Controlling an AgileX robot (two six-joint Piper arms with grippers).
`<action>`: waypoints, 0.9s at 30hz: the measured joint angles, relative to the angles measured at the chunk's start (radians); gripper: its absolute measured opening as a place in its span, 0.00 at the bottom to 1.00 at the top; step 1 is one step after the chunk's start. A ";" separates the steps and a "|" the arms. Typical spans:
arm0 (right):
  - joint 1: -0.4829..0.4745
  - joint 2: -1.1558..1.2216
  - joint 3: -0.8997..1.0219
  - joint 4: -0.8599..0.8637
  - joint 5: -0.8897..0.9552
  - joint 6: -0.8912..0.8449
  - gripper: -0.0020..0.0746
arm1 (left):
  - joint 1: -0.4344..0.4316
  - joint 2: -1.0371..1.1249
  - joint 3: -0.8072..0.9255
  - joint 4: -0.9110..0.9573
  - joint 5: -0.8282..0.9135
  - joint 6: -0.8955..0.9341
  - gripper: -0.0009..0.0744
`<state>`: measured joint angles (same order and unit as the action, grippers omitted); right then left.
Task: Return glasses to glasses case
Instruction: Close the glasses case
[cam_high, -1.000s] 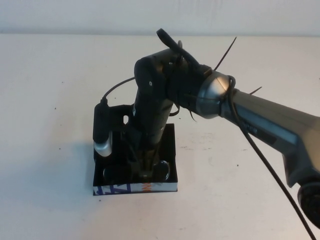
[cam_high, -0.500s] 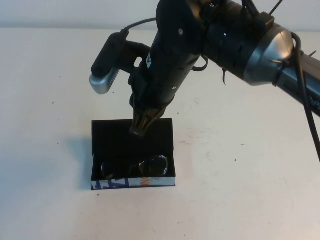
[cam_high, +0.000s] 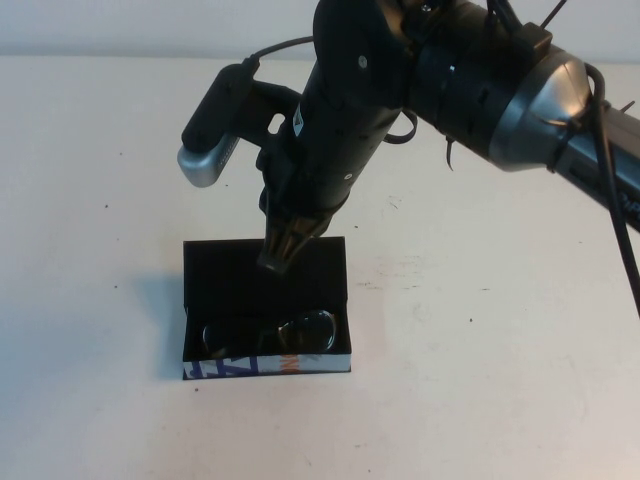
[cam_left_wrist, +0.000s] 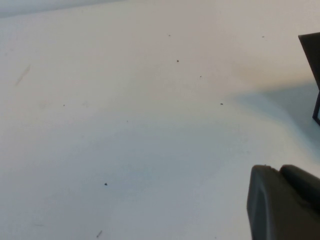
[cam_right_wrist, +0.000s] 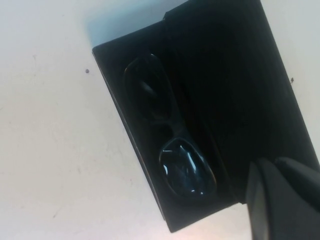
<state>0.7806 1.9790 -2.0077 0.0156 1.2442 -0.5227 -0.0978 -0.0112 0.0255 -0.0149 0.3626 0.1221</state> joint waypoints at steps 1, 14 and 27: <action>0.000 0.000 0.000 0.000 0.000 0.000 0.01 | 0.000 0.000 0.000 0.005 0.000 0.002 0.01; 0.000 0.000 0.000 -0.003 0.000 0.120 0.01 | 0.000 0.000 0.000 -0.233 -0.336 -0.284 0.01; -0.070 0.002 0.000 0.007 -0.035 0.318 0.01 | -0.198 0.712 -0.474 -0.274 0.233 -0.098 0.01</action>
<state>0.7101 1.9809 -2.0077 0.0231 1.2091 -0.2043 -0.2959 0.7005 -0.4489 -0.2887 0.5956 0.0246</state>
